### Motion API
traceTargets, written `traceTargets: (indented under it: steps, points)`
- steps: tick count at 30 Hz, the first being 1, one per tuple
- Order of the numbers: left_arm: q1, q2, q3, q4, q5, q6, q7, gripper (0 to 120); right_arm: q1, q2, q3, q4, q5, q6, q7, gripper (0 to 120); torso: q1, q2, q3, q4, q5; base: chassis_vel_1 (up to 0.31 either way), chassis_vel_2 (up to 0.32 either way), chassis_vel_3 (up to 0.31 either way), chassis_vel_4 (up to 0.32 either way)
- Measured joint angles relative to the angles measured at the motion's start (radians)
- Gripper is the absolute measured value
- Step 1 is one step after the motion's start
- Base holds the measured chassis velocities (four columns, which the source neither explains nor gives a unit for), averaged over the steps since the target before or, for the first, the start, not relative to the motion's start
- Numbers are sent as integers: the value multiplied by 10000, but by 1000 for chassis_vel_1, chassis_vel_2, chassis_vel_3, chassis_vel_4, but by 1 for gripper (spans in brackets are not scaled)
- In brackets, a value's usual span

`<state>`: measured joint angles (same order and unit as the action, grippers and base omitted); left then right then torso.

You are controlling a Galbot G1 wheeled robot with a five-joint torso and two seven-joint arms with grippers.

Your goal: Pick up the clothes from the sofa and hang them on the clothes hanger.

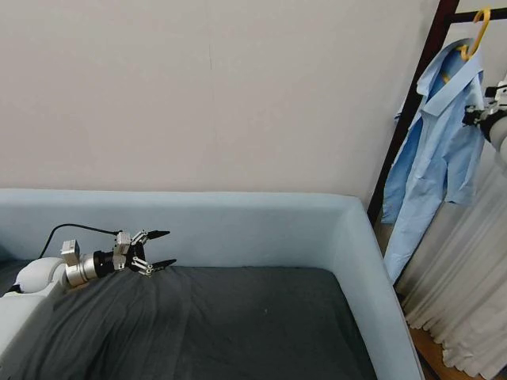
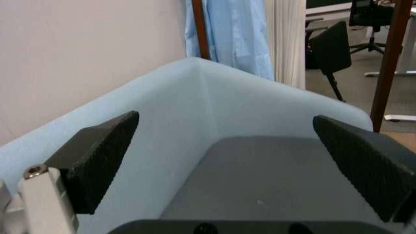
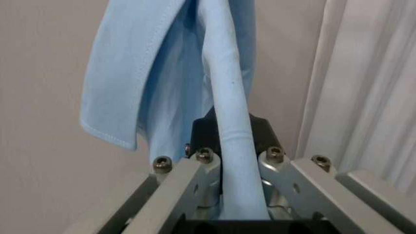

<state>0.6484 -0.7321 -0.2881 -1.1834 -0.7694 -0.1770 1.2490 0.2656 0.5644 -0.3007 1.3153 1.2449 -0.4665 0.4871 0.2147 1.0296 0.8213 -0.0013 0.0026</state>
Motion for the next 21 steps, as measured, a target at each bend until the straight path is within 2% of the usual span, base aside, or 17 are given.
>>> traceTargets:
  steps: [6, 21]
  points:
    - [70, 16, -65, 34, -24, -126, 11, 100, 1031, 404, -806, -759, 372, -148, 118, 4, 0, 0, 0, -1, 1, 0, 0, 0, 0]
    - [120, 20, -105, 80, -69, -289, 51, 100, 1902, 759, -1211, -1425, 1507, -551, 1325, 4, -2, 0, -1, -1, 1, 0, 0, 0, 0]
